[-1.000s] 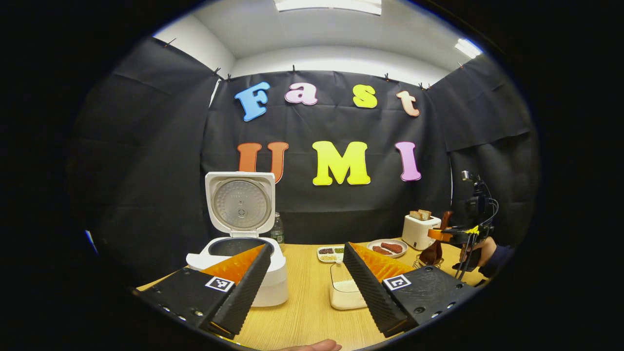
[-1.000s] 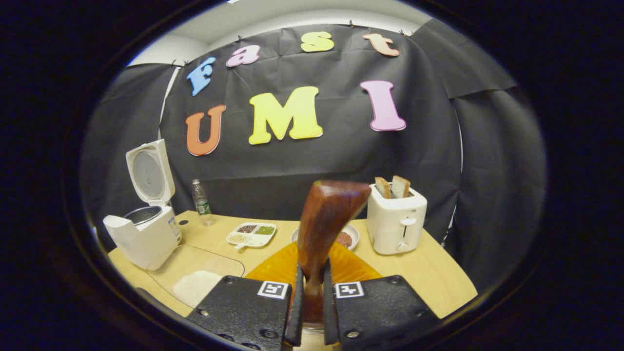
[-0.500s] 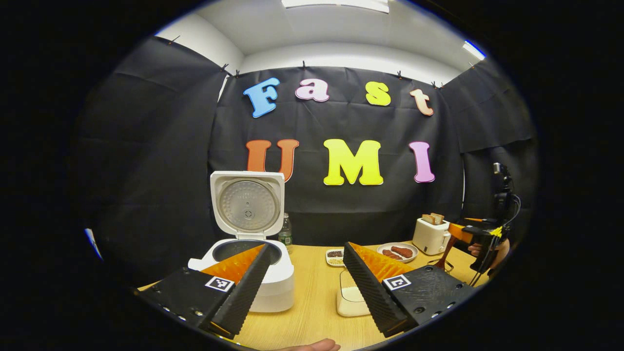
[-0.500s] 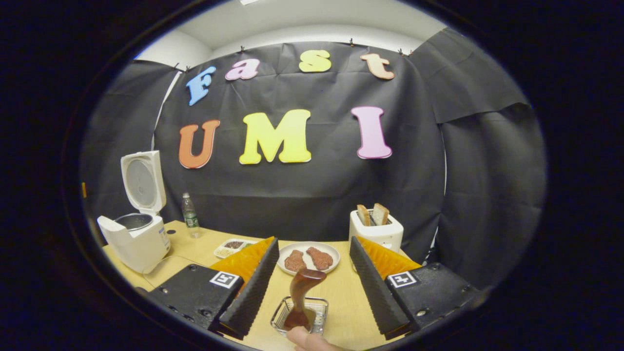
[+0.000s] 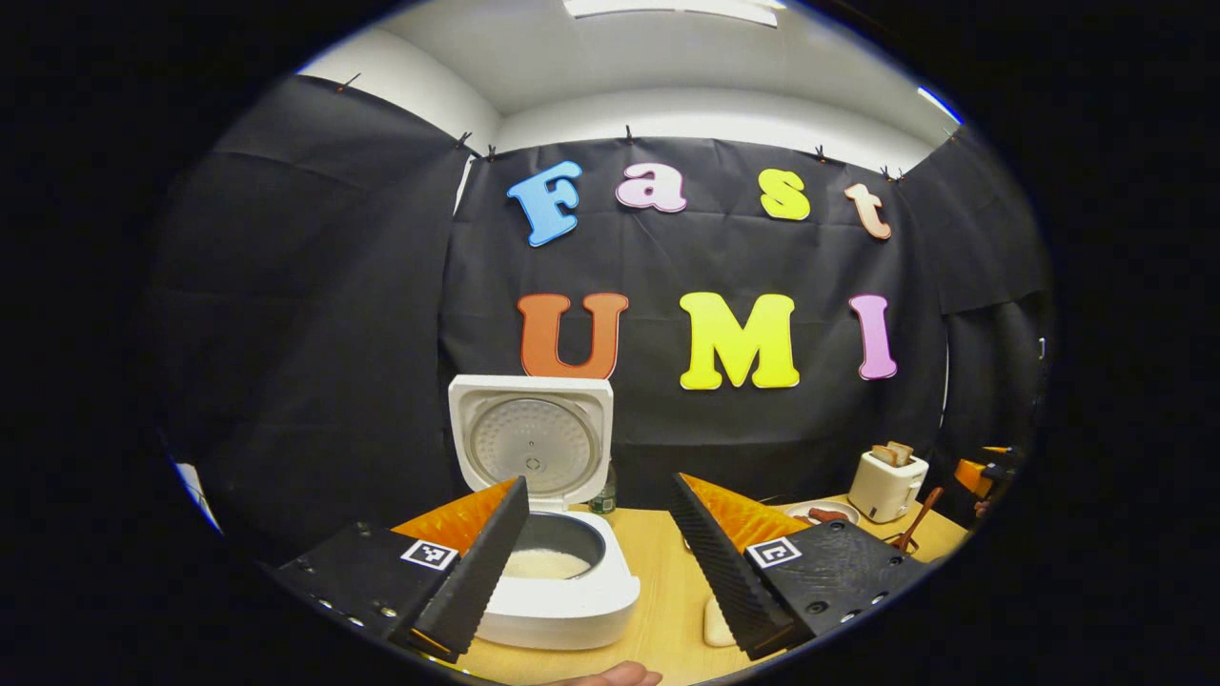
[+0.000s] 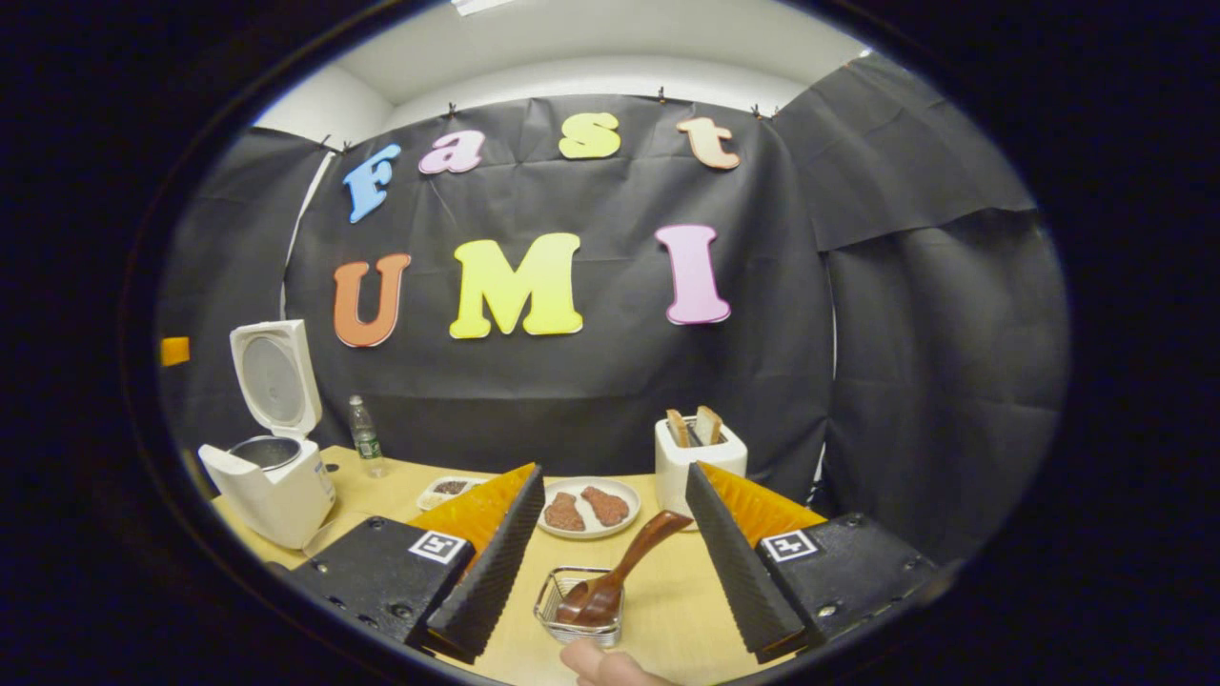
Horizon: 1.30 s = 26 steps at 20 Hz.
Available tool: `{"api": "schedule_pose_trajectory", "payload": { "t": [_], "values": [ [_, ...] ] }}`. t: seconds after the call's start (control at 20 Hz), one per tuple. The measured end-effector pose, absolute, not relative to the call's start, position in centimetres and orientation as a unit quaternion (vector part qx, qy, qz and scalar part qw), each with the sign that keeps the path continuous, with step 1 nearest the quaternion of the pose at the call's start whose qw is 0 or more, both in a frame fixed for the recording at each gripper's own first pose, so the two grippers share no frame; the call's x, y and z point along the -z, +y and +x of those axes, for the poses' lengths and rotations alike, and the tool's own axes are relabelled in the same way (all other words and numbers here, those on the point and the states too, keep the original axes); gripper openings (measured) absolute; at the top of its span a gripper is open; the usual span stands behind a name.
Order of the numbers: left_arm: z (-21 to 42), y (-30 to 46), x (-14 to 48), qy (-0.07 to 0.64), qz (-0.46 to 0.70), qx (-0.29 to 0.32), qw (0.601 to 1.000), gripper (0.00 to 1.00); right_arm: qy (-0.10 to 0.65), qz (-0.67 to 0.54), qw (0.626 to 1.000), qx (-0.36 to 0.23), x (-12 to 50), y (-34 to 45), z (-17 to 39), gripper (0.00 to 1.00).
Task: Close the left gripper, press the button to open the rice cooker; take a wooden spoon from the chopstick holder with the right hand, scoop a spoonful of rice and pour it into the rice cooker, then put the wooden spoon back into the chopstick holder.
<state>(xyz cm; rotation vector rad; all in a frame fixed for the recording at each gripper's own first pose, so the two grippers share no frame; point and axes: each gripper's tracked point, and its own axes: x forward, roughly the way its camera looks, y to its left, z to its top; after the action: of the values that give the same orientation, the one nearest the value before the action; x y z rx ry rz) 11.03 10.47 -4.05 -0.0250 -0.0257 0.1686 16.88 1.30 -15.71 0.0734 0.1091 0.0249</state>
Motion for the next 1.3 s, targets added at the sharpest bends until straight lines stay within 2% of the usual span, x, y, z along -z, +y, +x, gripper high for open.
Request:
{"api": "schedule_pose_trajectory", "payload": {
  "t": [0.3, 0.45, 0.65, 0.85, 1.05, 1.3],
  "values": [
    [13.7, 11.4, 1.1, -0.003, 0.032, -0.081, 0.996, 0.94, 0.034, 0.036, 0.998, 0.035, 15.1, -0.5, 13.7, 0.97],
    [15.0, 12.5, -0.2, -0.011, 0.054, -0.113, 0.992, 0.95, 0.027, 0.029, 0.999, 0.013, 15.2, 0.7, 12.7, 0.97],
    [17.9, 12.4, -3.5, -0.051, 0.063, -0.114, 0.99, 0.95, 0.051, 0.025, 0.998, -0.006, 16.9, 1.7, 12.9, 0.96],
    [22.5, 15.3, -5.7, -0.072, 0.06, -0.131, 0.987, 0.95, 0.059, 0.038, 0.997, -0.033, 17.6, 3.5, 12.2, 0.97],
    [28.5, 18.8, -6.1, -0.079, 0.034, -0.138, 0.987, 0.95, 0.043, 0.024, 0.998, -0.048, 16.7, 4.4, 11.9, 0.97],
    [35.3, 22.3, -3.7, -0.055, 0.045, -0.151, 0.986, 0.95, 0.022, 0.015, 0.997, -0.067, 15.6, 5.8, 10.7, 0.98]
  ]
}}
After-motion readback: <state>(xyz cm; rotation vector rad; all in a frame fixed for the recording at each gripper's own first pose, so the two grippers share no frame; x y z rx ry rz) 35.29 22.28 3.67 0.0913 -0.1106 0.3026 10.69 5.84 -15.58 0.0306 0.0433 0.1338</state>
